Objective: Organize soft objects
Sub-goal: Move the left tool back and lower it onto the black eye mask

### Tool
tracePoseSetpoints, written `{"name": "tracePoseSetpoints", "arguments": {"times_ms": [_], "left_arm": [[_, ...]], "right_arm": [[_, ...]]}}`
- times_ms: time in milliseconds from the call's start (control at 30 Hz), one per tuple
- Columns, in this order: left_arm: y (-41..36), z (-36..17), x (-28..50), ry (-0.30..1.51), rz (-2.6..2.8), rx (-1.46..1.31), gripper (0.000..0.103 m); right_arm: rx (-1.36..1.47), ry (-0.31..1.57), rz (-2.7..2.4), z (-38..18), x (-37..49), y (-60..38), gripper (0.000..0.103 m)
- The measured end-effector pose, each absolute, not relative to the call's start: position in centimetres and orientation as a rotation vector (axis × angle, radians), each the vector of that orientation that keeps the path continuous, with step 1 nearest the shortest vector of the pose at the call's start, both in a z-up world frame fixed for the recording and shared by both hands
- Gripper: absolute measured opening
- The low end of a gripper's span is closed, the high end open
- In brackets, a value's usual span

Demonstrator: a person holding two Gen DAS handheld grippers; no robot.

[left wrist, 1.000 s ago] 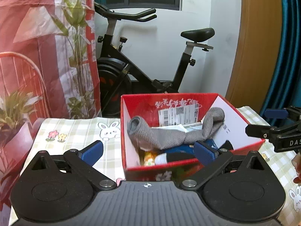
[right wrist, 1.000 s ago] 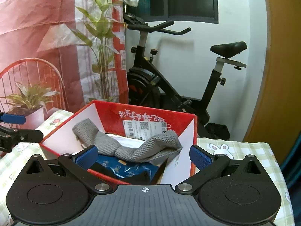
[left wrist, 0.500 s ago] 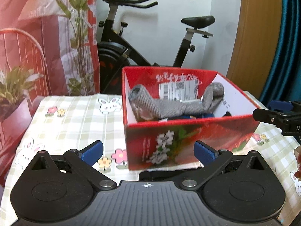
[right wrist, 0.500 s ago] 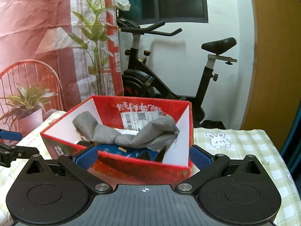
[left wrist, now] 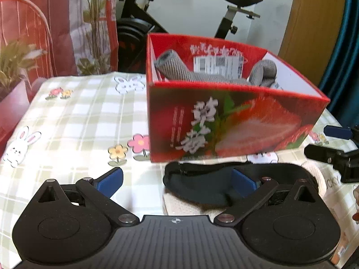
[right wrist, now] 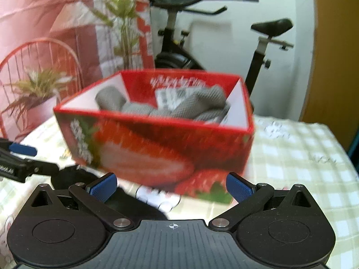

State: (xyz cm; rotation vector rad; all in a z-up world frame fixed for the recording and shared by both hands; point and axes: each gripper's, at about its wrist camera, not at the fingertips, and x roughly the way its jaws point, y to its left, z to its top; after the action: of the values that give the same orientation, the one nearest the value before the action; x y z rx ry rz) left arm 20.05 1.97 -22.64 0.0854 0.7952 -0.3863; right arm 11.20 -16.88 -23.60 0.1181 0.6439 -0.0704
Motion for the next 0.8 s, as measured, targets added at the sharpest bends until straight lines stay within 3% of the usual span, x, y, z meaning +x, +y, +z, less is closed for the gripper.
{"name": "tracePoseSetpoints", "arguments": {"times_ms": [800], "left_arm": [[1.4, -27.7, 21.5, 0.860, -0.350, 0.058, 0.103]], "right_arm": [[0.169, 0.839, -0.101, -28.5, 11.5, -14.9, 0.103]]}}
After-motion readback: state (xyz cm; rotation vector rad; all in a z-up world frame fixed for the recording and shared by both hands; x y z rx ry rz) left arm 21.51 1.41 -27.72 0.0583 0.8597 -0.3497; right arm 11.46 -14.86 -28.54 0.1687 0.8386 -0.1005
